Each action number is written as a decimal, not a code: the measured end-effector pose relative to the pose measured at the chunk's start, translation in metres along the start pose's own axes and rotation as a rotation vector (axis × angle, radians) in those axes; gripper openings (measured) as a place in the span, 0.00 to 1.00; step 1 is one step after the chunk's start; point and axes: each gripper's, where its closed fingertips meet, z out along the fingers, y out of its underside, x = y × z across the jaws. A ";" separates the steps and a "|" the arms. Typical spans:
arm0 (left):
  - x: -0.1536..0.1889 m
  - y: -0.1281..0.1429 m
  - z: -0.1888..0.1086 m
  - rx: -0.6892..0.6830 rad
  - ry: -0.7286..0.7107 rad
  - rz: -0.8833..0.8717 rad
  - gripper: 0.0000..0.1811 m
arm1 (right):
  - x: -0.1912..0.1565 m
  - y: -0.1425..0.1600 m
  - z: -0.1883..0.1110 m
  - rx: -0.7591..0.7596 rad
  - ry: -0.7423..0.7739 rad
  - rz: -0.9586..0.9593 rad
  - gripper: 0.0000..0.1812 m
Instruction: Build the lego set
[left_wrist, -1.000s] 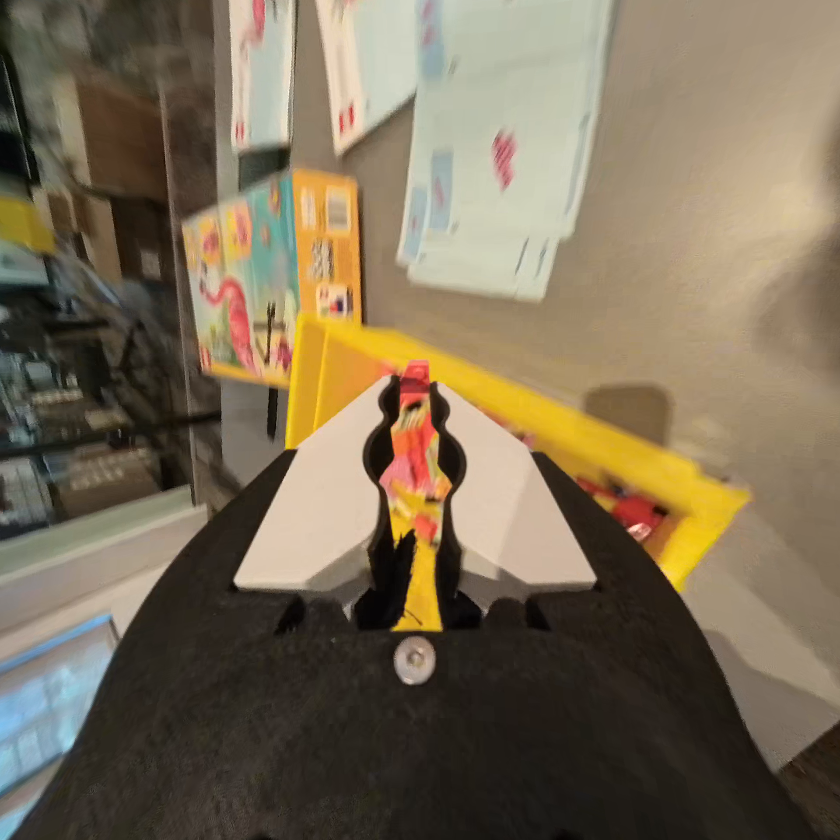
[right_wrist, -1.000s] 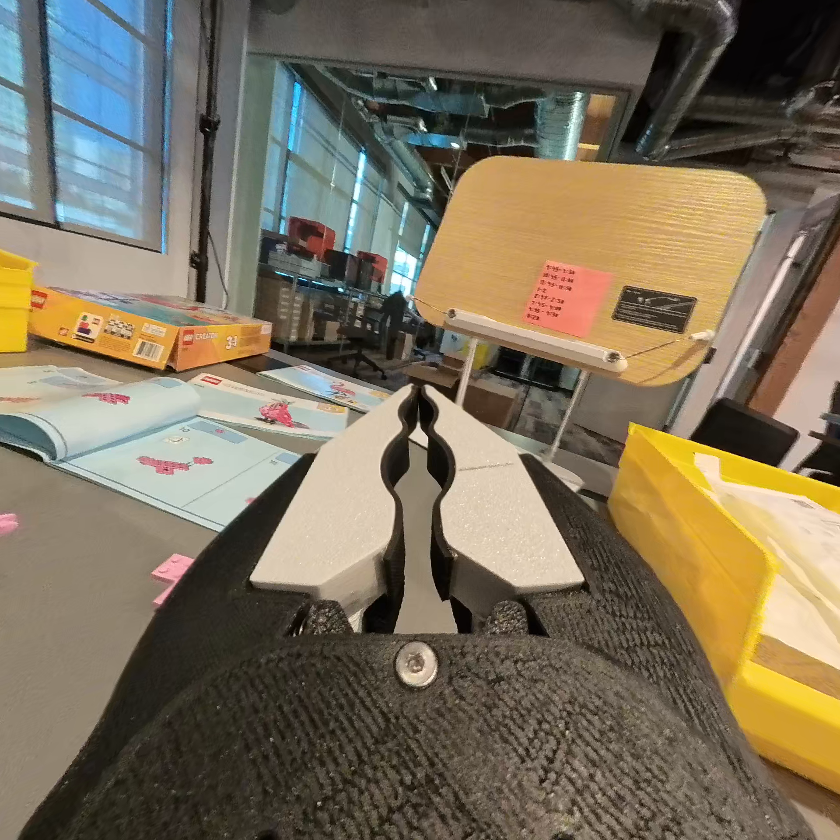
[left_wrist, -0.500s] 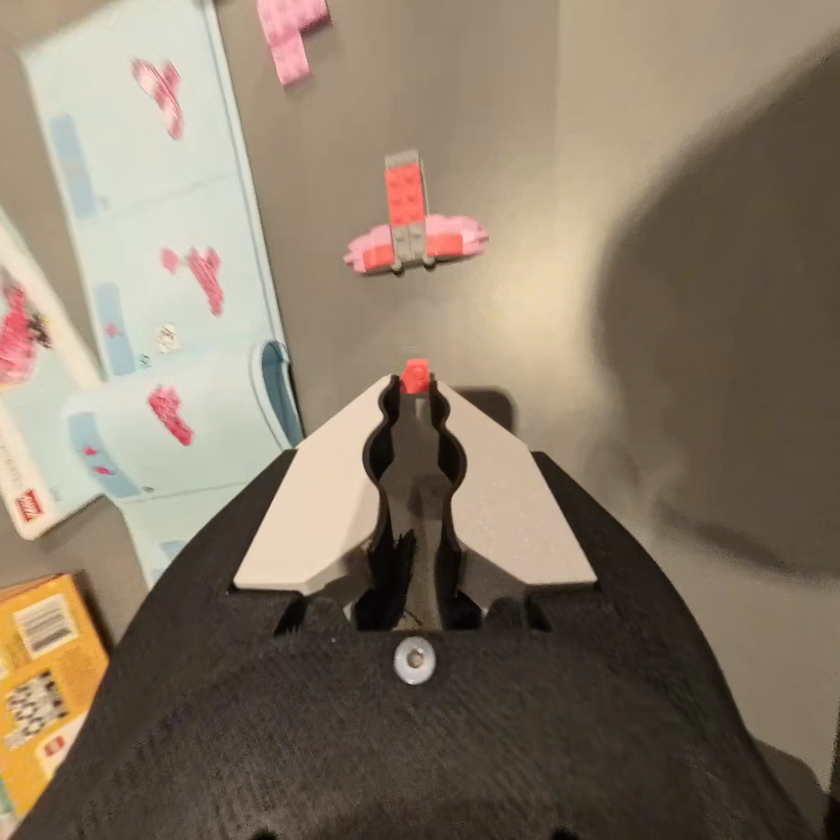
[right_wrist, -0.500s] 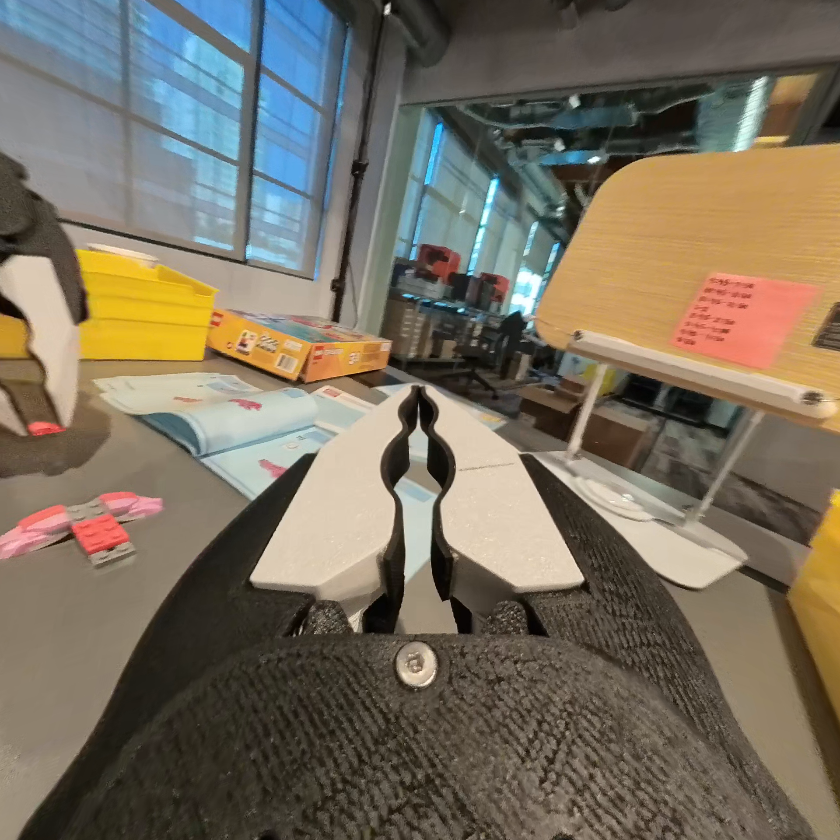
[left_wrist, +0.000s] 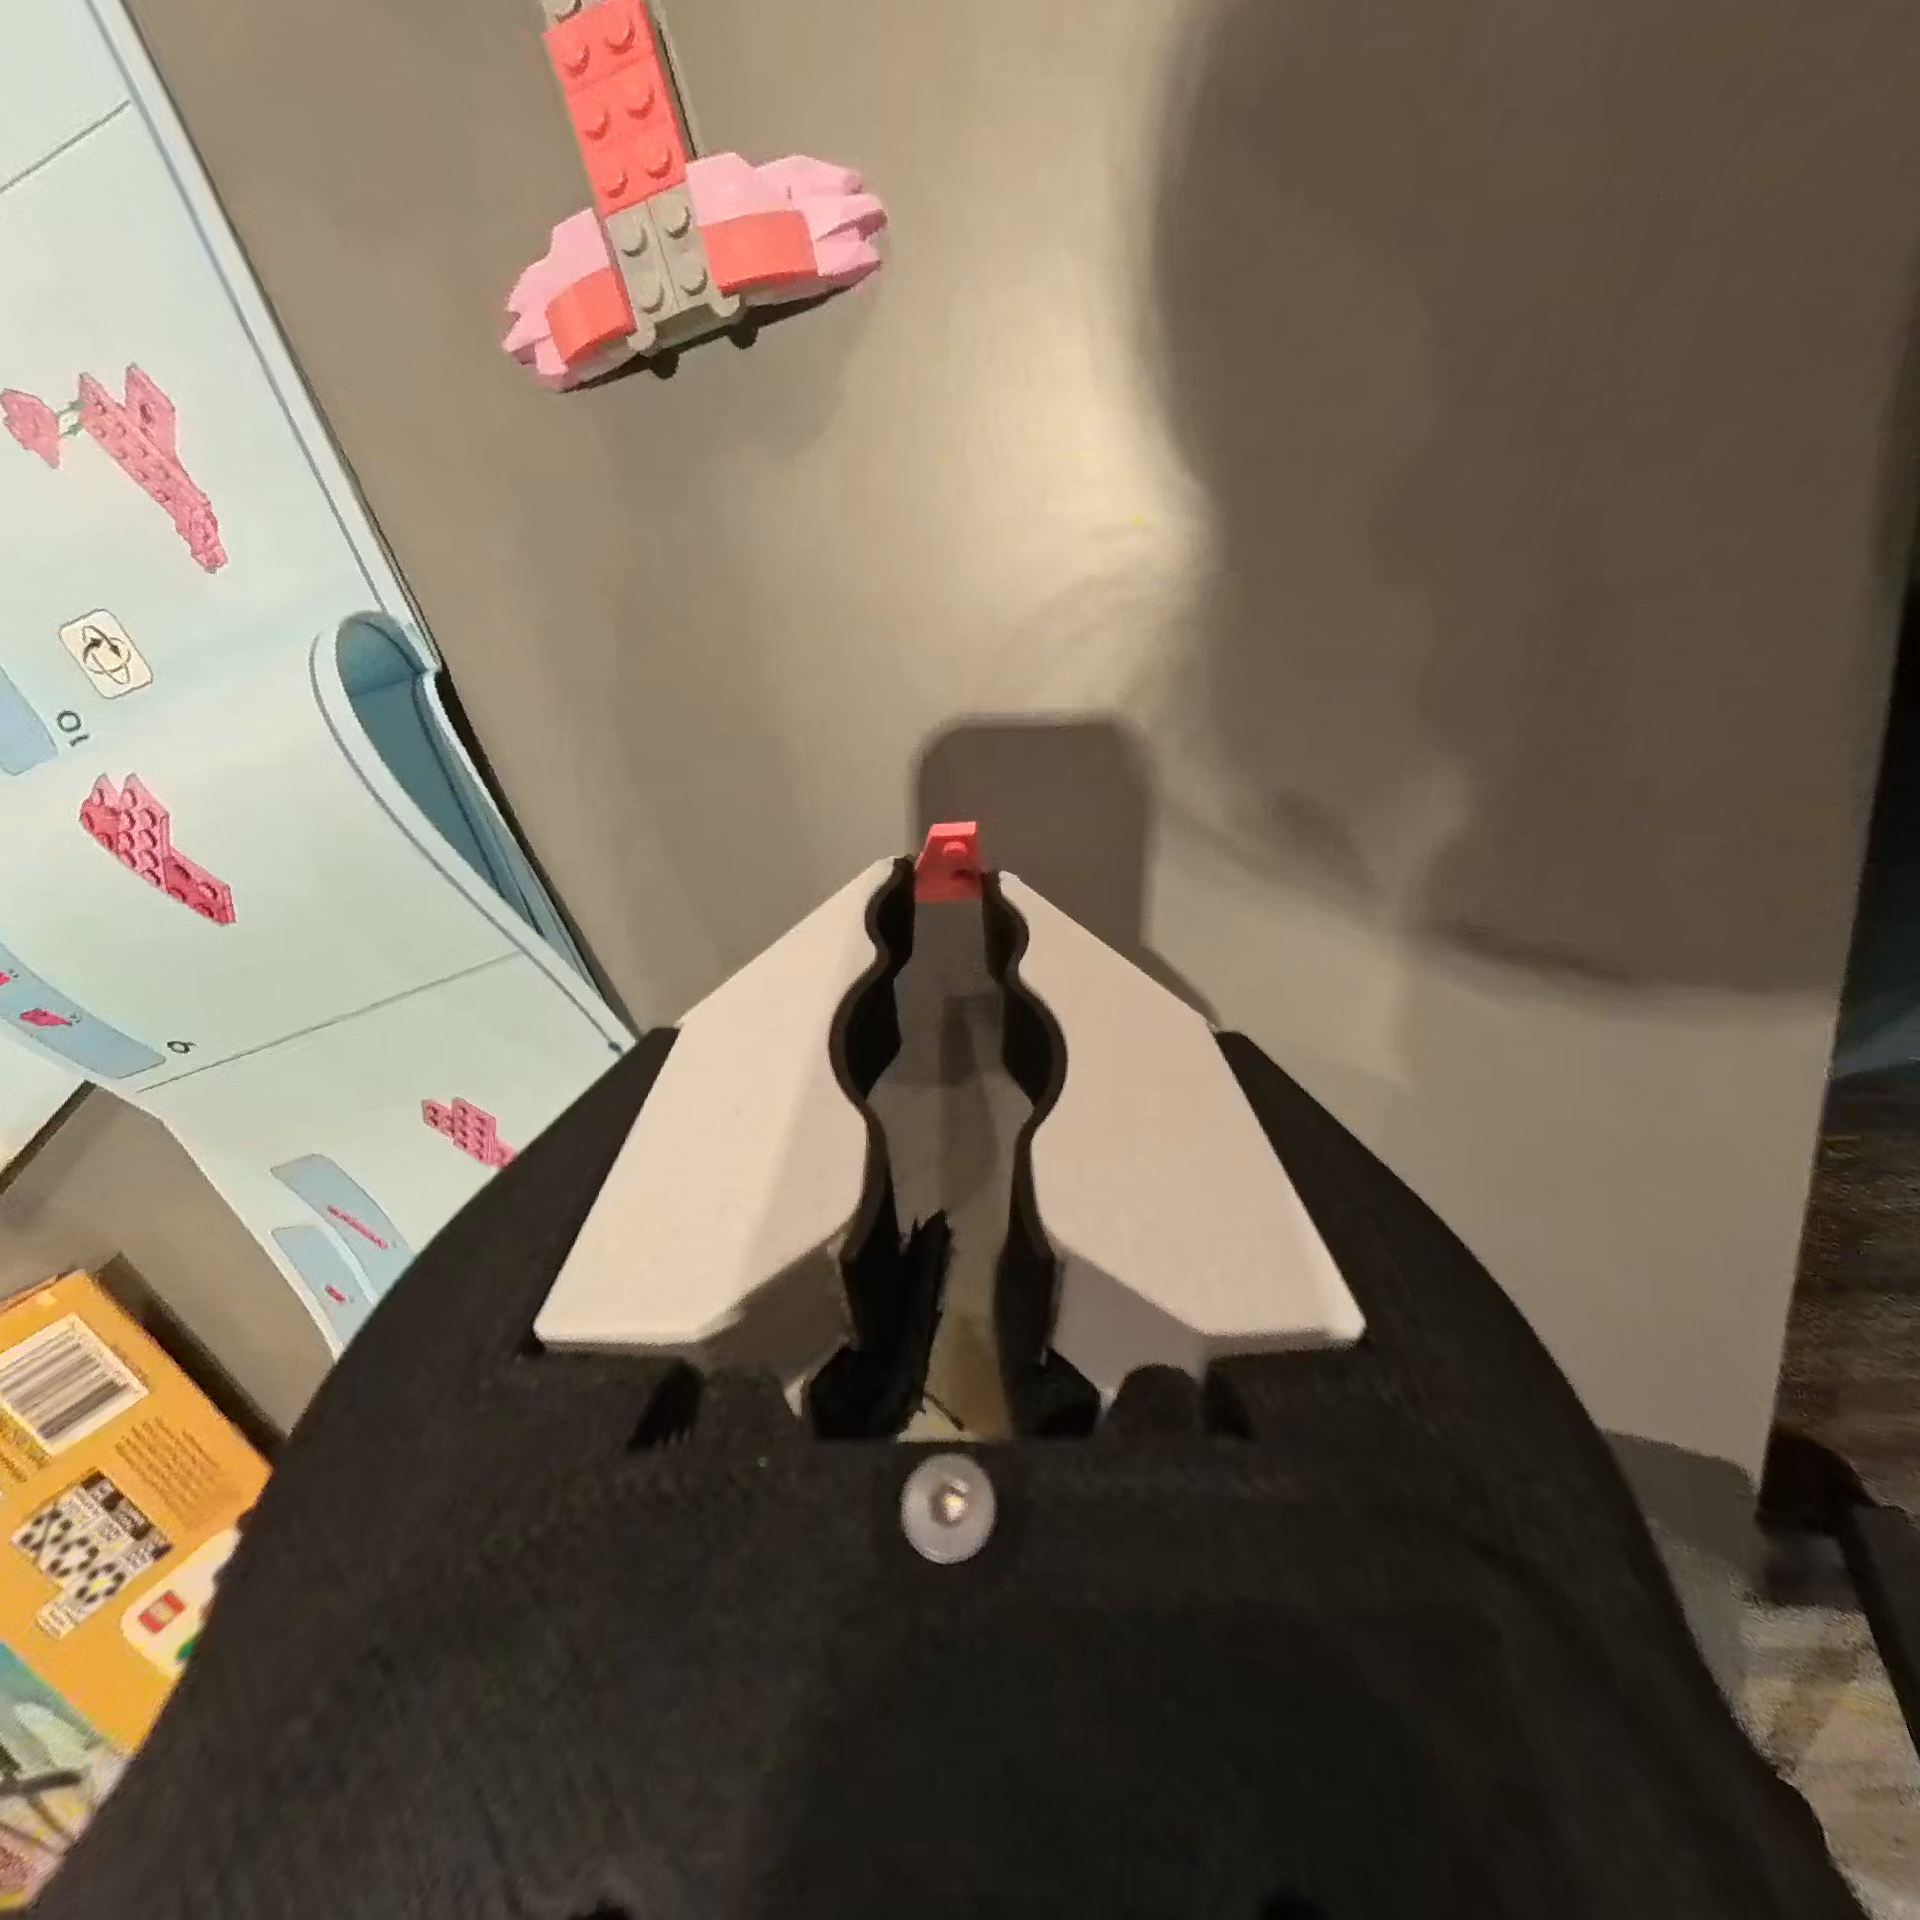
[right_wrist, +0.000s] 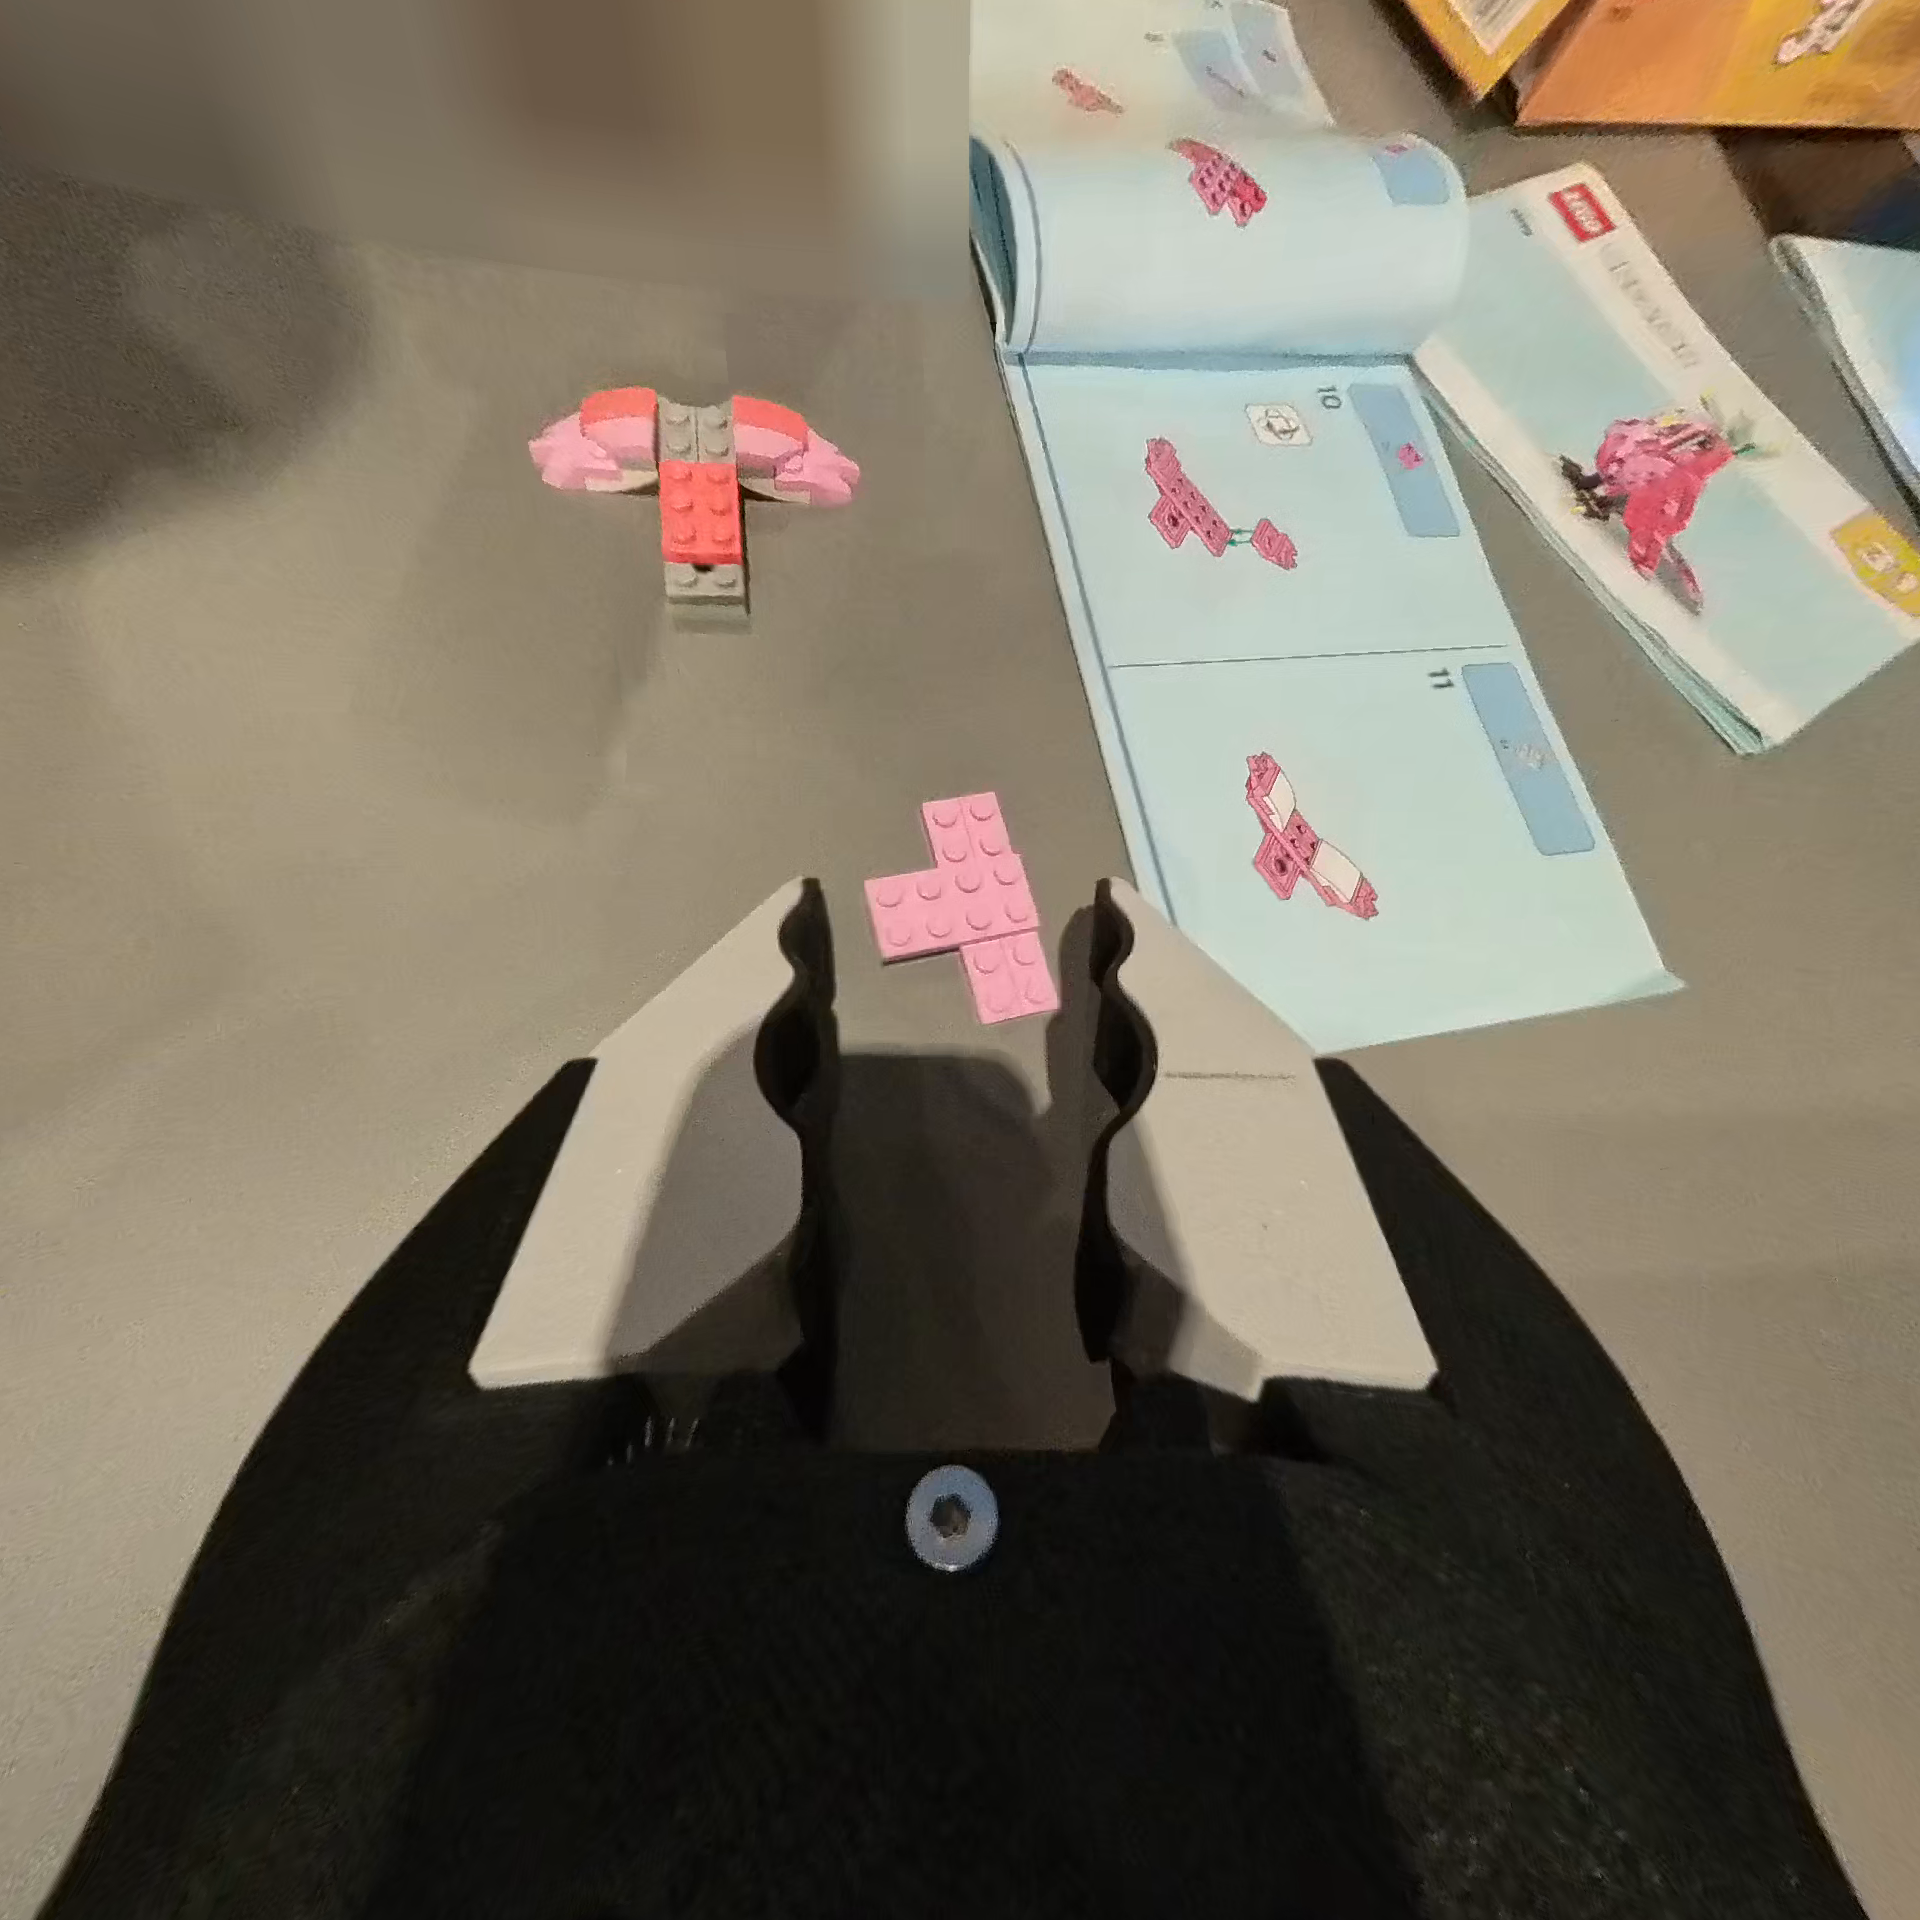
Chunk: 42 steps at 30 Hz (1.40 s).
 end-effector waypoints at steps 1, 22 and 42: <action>0.001 0.003 -0.003 -0.003 -0.005 0.000 0.07 | 0.003 0.001 0.002 -0.009 -0.016 0.001 0.27; 0.025 0.060 -0.066 0.039 -0.175 -0.155 0.07 | -0.129 -0.139 0.125 -0.003 -0.477 -0.370 0.18; -0.005 0.014 0.009 0.031 0.119 0.075 0.07 | -0.127 -0.134 0.071 0.229 -0.394 -0.050 0.33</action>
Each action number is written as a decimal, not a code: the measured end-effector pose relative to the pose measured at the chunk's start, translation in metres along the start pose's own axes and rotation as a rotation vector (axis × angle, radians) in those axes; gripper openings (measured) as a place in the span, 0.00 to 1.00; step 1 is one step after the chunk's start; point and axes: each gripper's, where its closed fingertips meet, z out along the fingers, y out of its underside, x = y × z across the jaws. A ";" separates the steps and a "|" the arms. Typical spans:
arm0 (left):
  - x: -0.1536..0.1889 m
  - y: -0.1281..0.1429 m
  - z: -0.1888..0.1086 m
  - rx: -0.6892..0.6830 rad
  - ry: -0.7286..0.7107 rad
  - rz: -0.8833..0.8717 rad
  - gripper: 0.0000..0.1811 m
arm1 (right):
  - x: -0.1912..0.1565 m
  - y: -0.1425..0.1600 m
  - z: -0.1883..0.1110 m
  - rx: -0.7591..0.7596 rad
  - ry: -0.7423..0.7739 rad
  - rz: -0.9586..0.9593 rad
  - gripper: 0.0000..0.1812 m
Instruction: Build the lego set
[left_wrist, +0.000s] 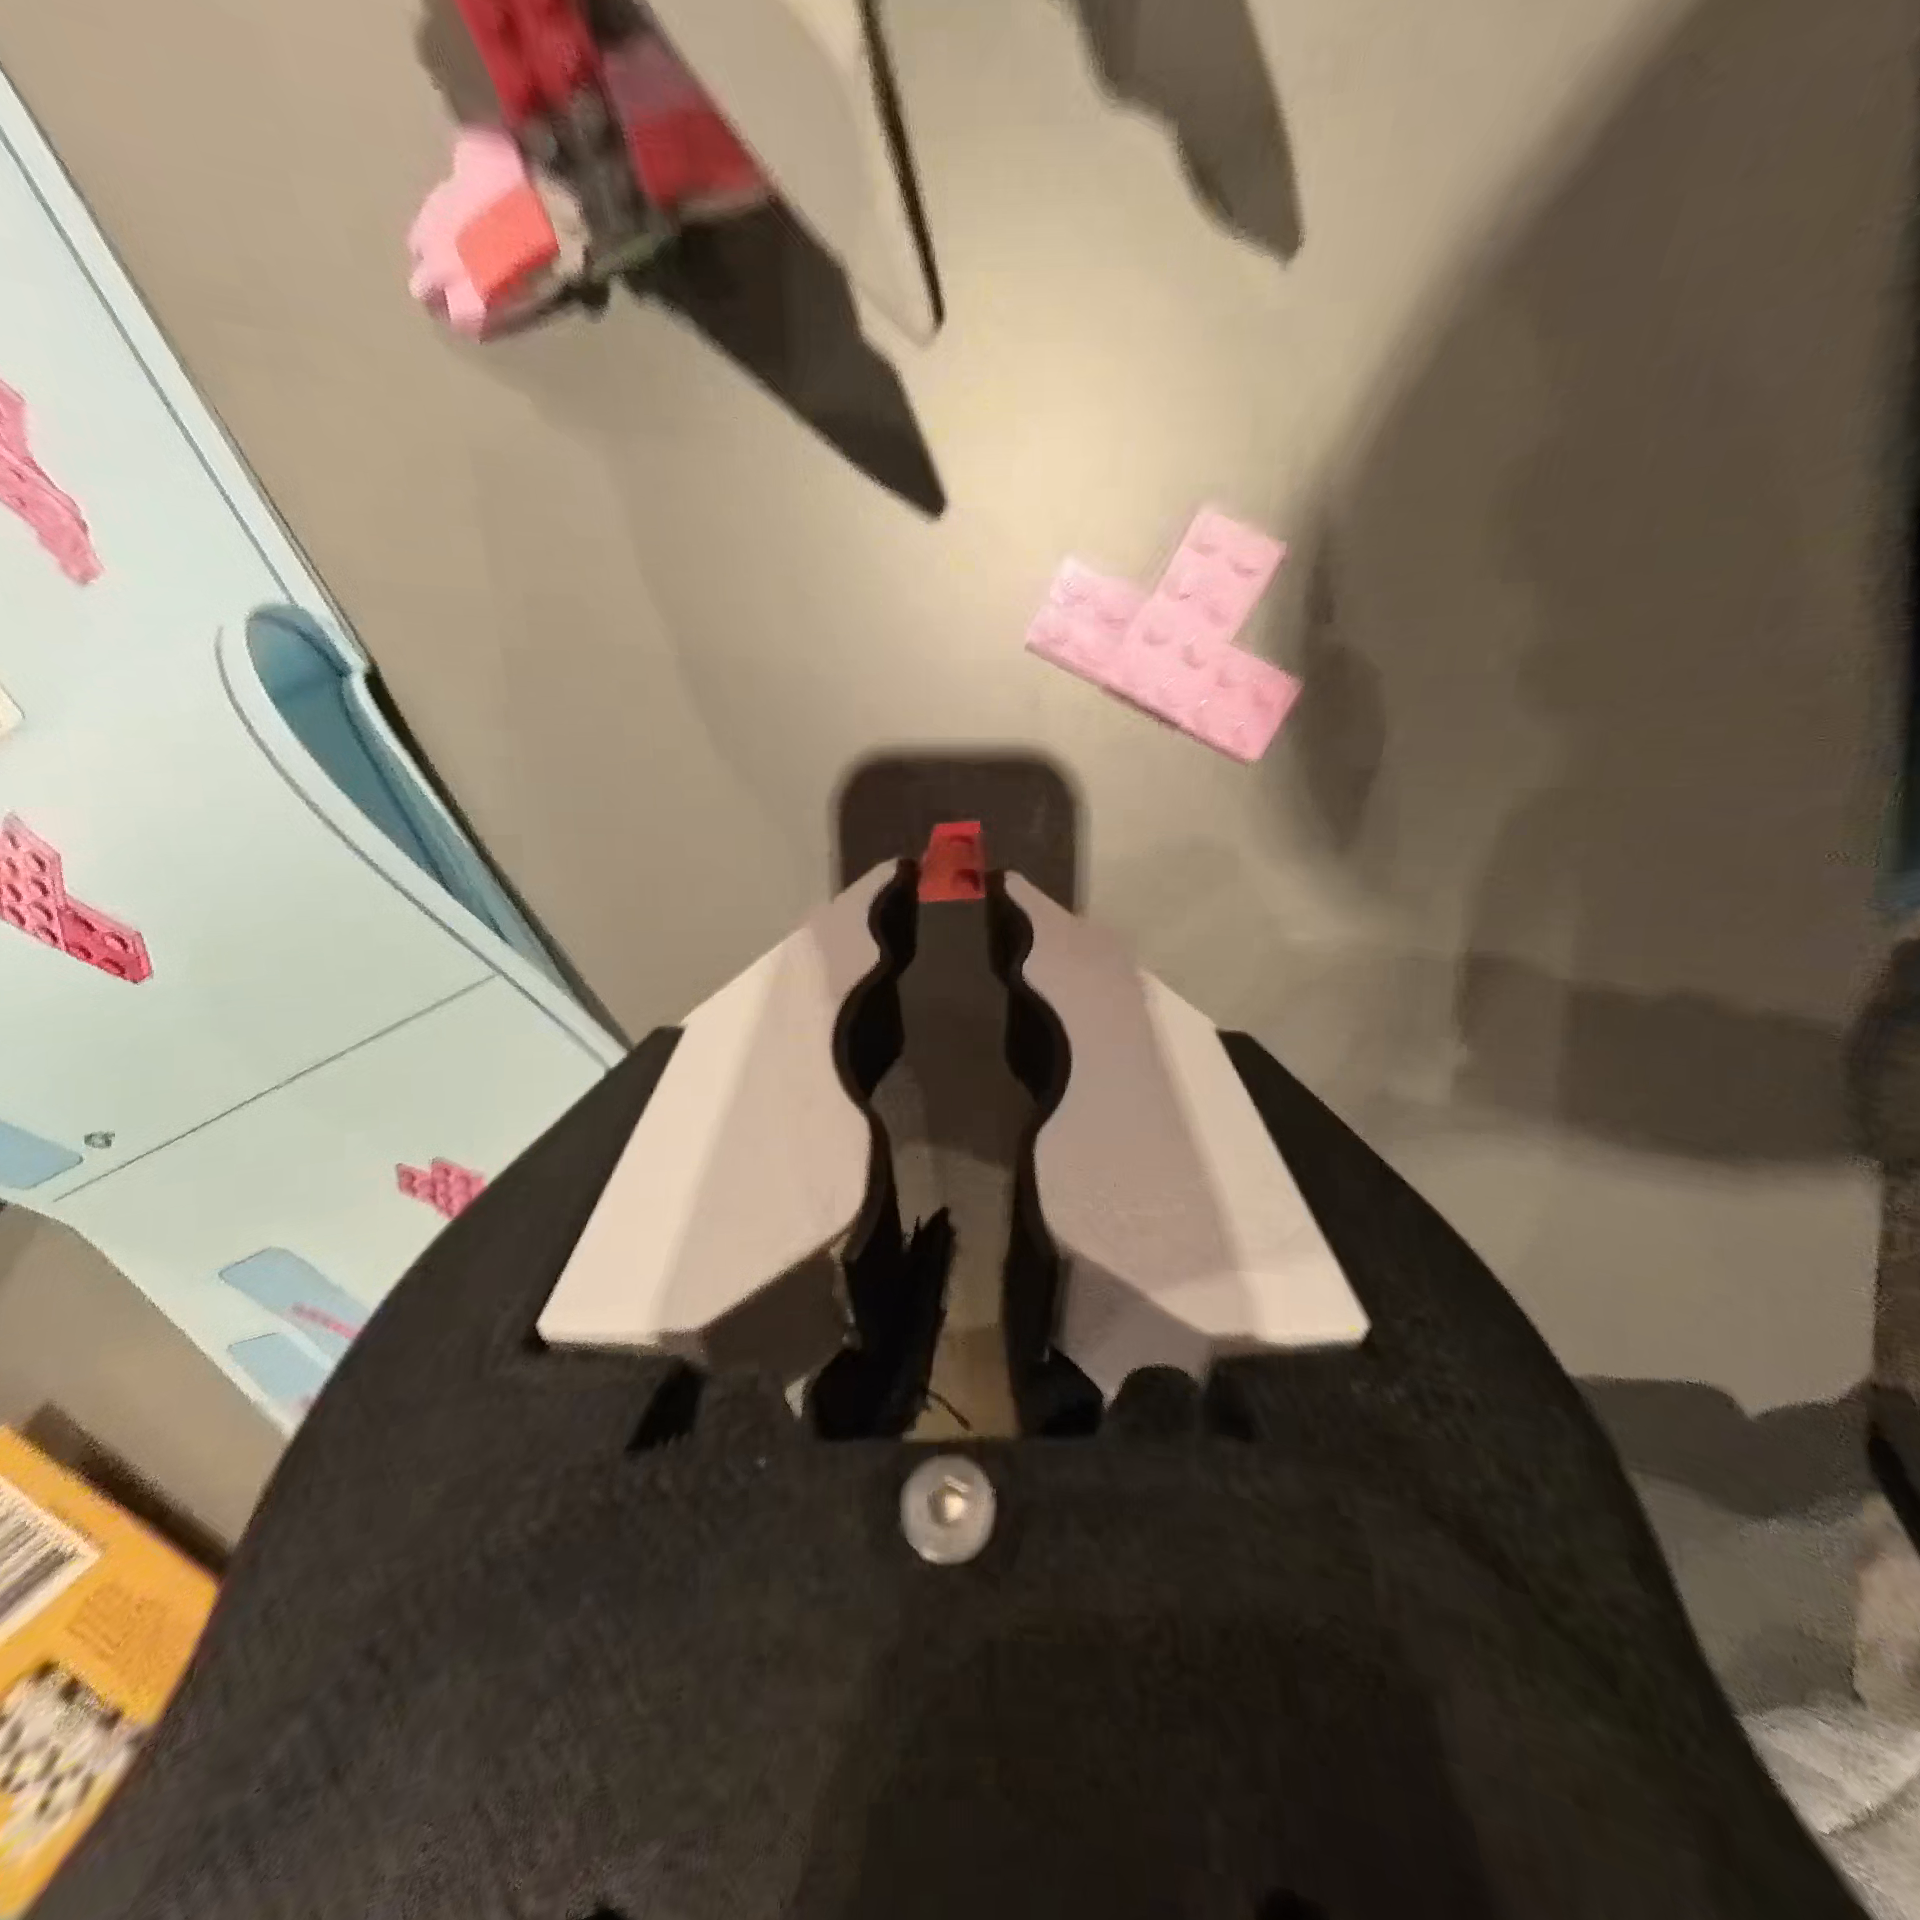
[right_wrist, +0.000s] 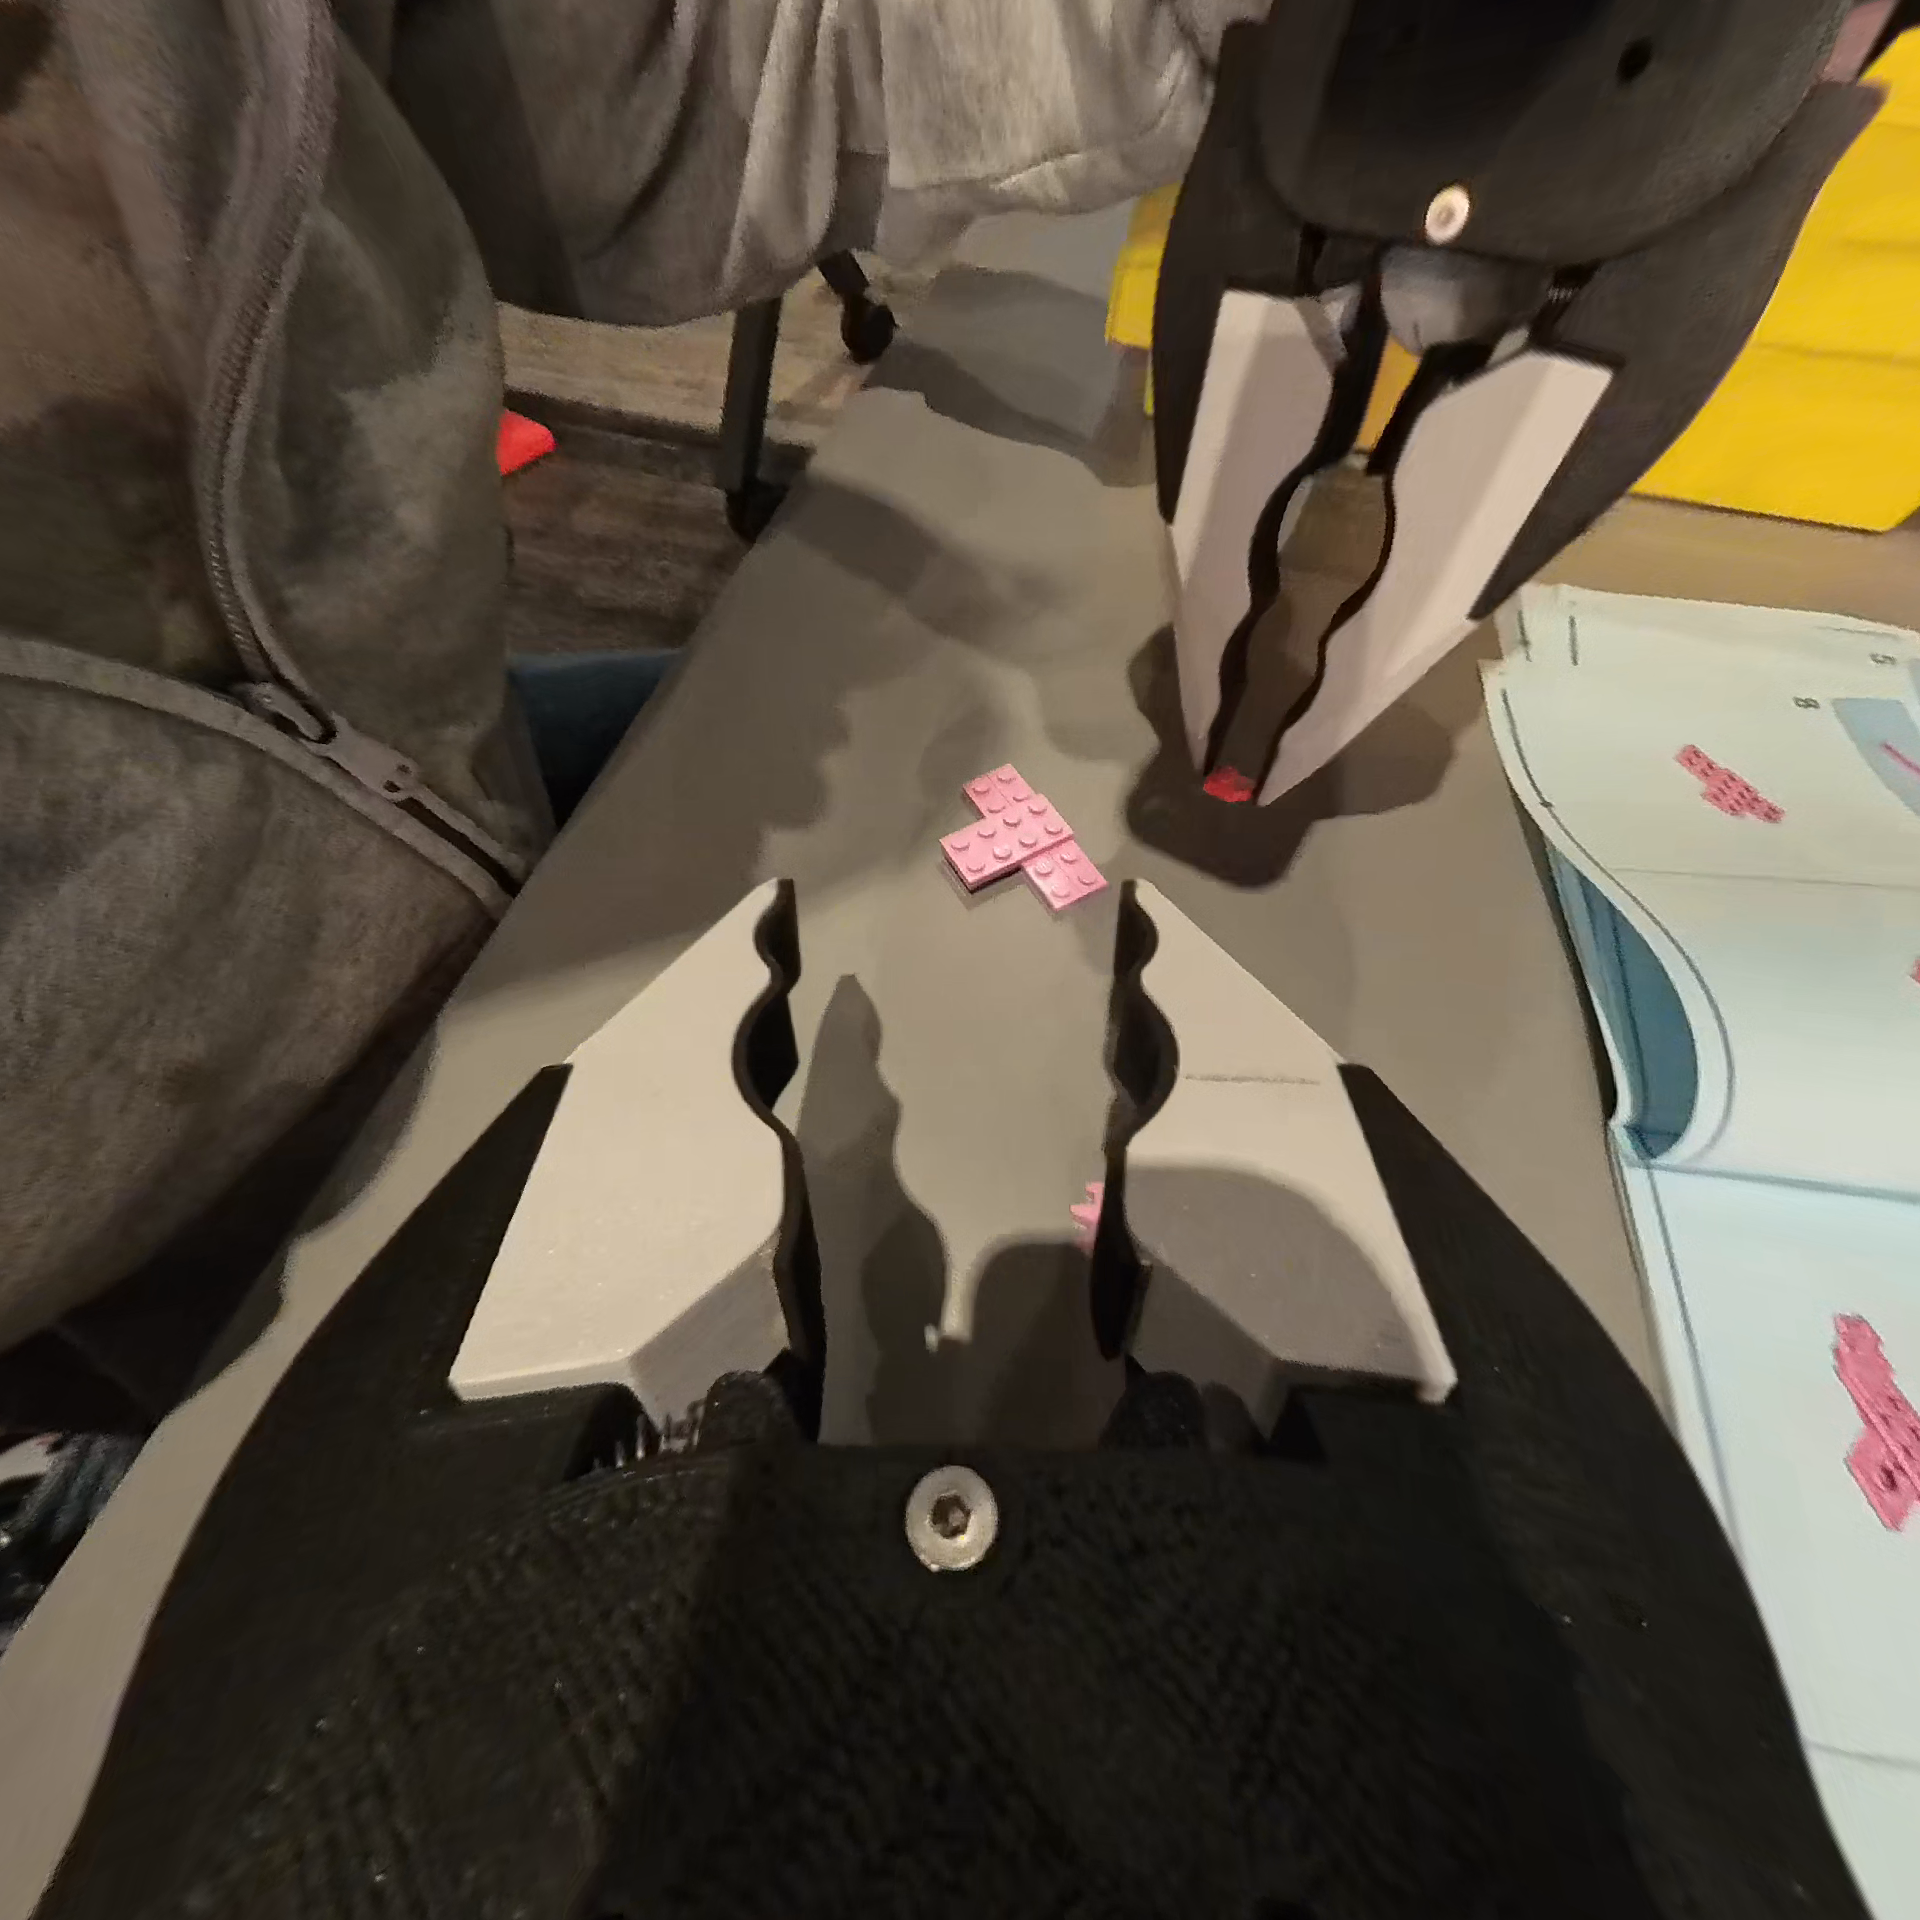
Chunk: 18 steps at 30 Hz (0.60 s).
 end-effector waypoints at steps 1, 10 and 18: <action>-0.004 0.006 0.002 -0.045 -0.016 -0.005 0.07 | 0.001 0.001 0.000 -0.013 0.012 -0.014 0.33; -0.008 0.006 0.003 -0.049 -0.098 0.002 0.26 | 0.007 0.013 0.012 -0.111 0.063 -0.030 0.33; 0.029 -0.006 -0.034 0.267 -0.206 -0.365 0.63 | 0.019 -0.001 0.024 -0.151 -0.013 0.090 0.47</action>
